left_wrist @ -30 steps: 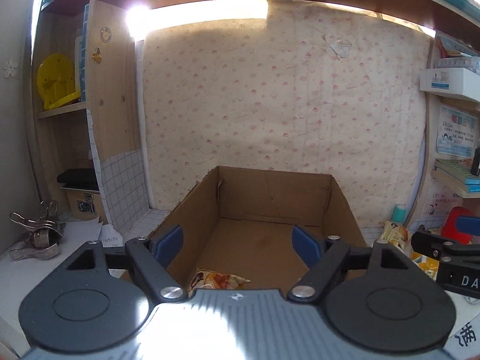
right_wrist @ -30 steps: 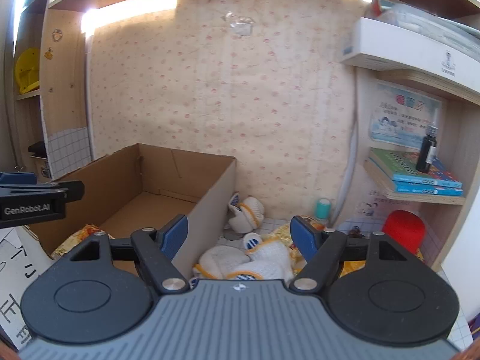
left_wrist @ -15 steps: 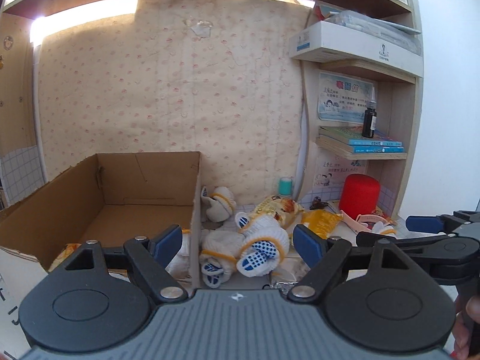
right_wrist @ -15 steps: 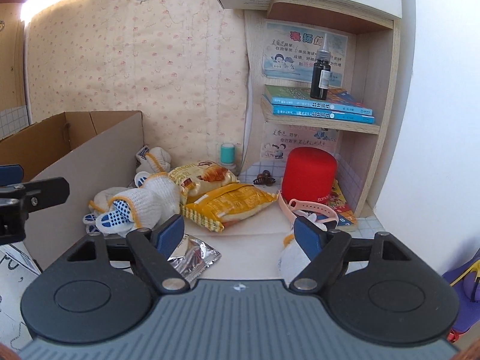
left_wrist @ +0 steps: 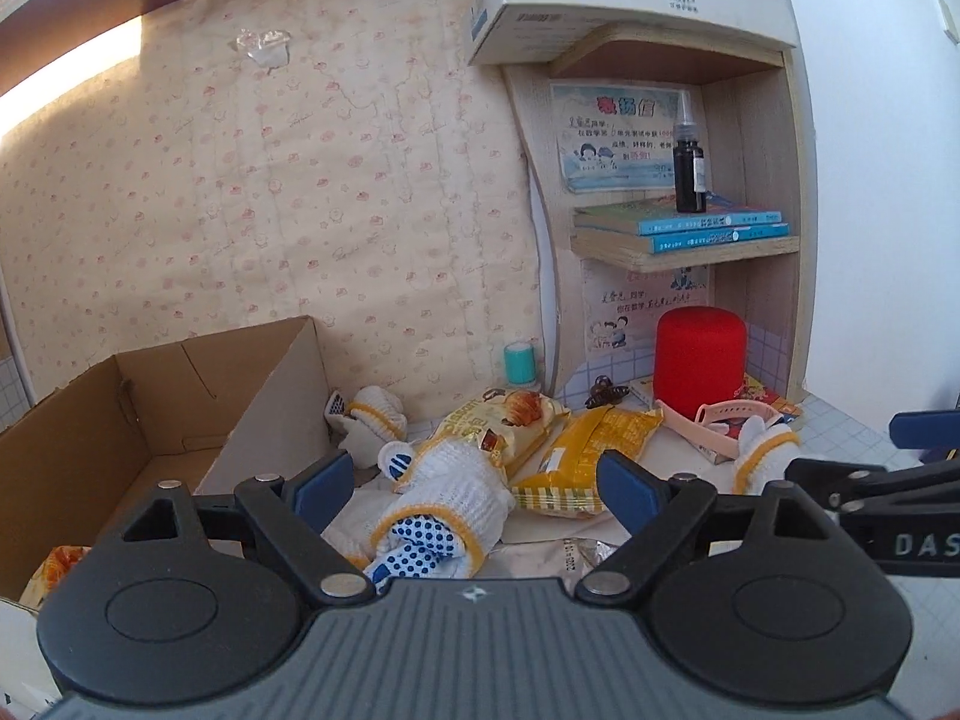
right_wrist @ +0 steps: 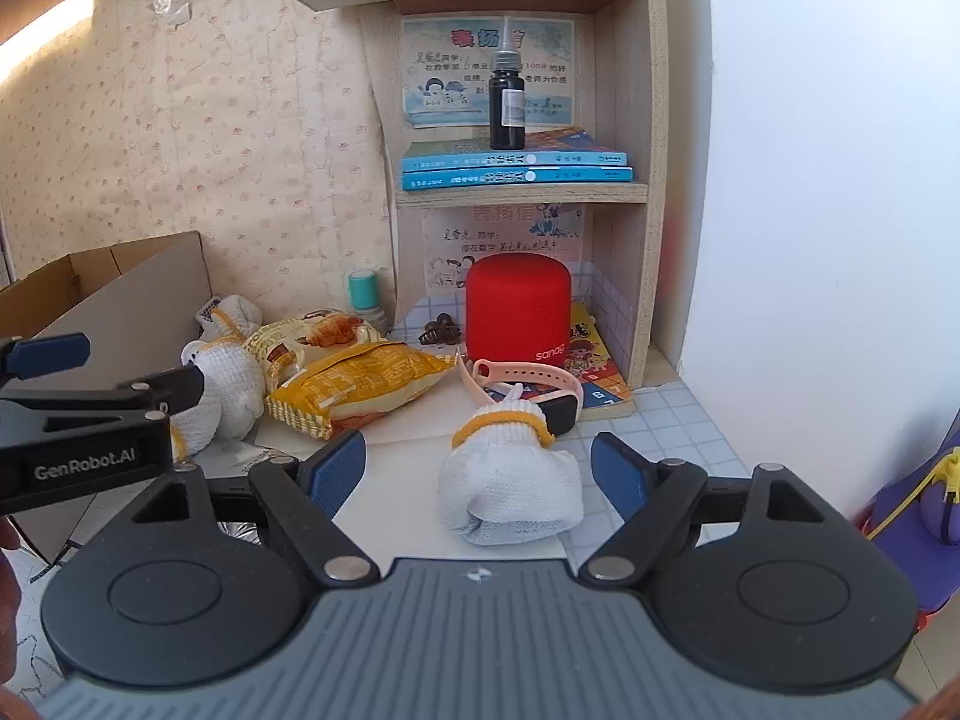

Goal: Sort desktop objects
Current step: 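Grasp a blue-dotted white glove with the left gripper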

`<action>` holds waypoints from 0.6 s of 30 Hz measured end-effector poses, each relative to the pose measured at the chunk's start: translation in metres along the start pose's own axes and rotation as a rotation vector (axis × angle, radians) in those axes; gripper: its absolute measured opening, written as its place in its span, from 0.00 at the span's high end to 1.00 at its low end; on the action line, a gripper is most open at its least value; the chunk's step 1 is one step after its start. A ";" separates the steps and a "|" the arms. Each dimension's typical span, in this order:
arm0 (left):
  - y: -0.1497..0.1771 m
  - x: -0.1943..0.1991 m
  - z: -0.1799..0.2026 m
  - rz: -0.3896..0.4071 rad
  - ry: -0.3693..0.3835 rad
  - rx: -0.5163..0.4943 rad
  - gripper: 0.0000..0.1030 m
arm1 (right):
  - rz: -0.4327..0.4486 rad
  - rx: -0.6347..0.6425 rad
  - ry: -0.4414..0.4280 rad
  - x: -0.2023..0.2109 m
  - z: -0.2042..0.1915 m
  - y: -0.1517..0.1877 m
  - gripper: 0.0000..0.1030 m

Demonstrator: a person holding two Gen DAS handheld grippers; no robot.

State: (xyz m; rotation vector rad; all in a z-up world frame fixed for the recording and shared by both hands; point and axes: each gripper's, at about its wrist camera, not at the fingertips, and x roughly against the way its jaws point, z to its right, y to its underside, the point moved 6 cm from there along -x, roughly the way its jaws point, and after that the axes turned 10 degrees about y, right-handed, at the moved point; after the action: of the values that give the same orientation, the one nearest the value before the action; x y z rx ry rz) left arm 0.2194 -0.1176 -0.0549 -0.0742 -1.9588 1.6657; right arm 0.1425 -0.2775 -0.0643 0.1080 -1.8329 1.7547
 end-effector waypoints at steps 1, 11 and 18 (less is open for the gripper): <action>0.004 -0.007 -0.001 -0.015 -0.001 0.006 0.12 | 0.002 -0.006 0.002 0.000 0.003 0.000 0.22; 0.025 -0.057 -0.038 -0.121 0.014 0.116 0.38 | -0.012 -0.024 -0.003 -0.010 0.009 0.005 0.22; 0.020 -0.042 -0.038 -0.043 0.044 0.110 0.42 | -0.040 0.008 -0.087 -0.016 -0.027 0.009 0.22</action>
State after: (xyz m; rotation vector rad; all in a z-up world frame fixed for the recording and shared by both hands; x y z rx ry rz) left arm 0.2652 -0.0957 -0.0870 -0.0266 -1.8206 1.7263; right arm 0.1612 -0.2567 -0.0812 0.2266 -1.8724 1.7543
